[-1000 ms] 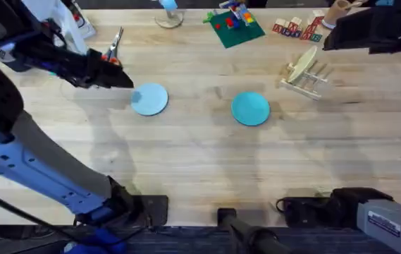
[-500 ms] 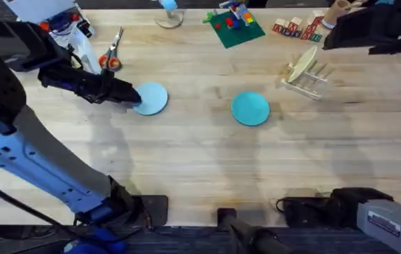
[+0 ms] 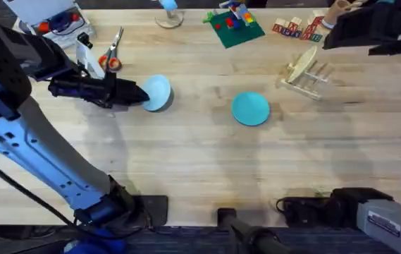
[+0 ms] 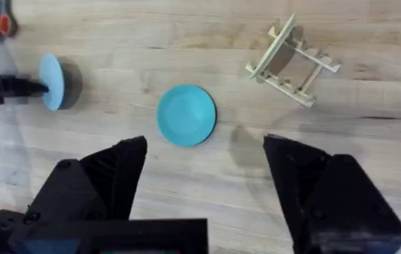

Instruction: Pick up the plates from the table one by one and place each into a slot on the dish rack.

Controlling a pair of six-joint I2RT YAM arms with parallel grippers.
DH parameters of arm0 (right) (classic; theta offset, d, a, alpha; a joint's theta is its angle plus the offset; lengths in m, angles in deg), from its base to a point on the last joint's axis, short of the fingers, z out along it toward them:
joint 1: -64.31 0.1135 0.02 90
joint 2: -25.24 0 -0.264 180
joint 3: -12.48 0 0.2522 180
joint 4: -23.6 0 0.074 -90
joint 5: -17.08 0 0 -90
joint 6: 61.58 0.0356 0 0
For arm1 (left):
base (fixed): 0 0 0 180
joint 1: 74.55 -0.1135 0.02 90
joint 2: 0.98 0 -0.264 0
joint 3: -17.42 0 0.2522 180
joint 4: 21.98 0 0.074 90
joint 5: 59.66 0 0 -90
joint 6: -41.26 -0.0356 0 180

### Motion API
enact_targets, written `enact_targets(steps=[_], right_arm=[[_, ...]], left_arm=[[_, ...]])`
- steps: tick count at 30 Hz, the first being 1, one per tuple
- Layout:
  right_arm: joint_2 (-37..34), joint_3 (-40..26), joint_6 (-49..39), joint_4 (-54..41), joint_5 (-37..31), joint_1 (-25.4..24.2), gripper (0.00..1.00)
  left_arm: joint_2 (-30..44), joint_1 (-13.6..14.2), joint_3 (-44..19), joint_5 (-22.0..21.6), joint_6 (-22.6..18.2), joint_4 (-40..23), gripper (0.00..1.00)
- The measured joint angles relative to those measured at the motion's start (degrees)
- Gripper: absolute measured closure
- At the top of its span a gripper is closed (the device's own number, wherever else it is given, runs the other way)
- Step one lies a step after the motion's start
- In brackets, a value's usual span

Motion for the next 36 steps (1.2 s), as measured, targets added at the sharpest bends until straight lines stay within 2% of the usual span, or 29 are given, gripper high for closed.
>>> enact_targets(steps=[14, 18, 25, 36], right_arm=[[0.0, 0.0, 1.0, 0.2, 0.0, 0.0, 0.005], [0.0, 0.0, 1.4, 3.2, 2.3, 0.4, 0.005], [-1.9, -0.1, 3.9, 11.9, 5.8, 10.5, 0.005], [-15.5, -0.2, 11.2, 16.2, 6.9, 24.9, 0.006]], left_arm=[[0.0, 0.0, 0.0, 0.0, 0.0, 0.0, 0.960], [0.0, 0.0, 0.0, 0.0, 0.0, 0.0, 0.960], [0.0, 0.0, 0.0, 0.0, 0.0, 0.0, 0.961], [0.0, 0.0, 0.0, 0.0, 0.0, 0.0, 0.961]])
